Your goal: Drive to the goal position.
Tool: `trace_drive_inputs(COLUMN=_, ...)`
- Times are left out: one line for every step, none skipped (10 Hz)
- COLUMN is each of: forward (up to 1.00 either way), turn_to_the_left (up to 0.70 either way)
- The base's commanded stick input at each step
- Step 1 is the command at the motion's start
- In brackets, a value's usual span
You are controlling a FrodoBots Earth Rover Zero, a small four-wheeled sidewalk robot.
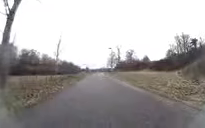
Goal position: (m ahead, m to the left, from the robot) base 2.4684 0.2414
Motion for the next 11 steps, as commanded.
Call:
trace_drive_inputs(forward=1.0, turn_to_the_left=0.0)
trace_drive_inputs(forward=1.0, turn_to_the_left=0.0)
trace_drive_inputs(forward=1.0, turn_to_the_left=0.0)
trace_drive_inputs(forward=1.0, turn_to_the_left=0.0)
trace_drive_inputs(forward=1.0, turn_to_the_left=0.0)
trace_drive_inputs(forward=1.0, turn_to_the_left=0.05)
trace_drive_inputs(forward=1.0, turn_to_the_left=0.21)
trace_drive_inputs(forward=1.0, turn_to_the_left=0.37)
trace_drive_inputs(forward=1.0, turn_to_the_left=0.4)
trace_drive_inputs(forward=1.0, turn_to_the_left=0.4)
trace_drive_inputs(forward=1.0, turn_to_the_left=0.4)
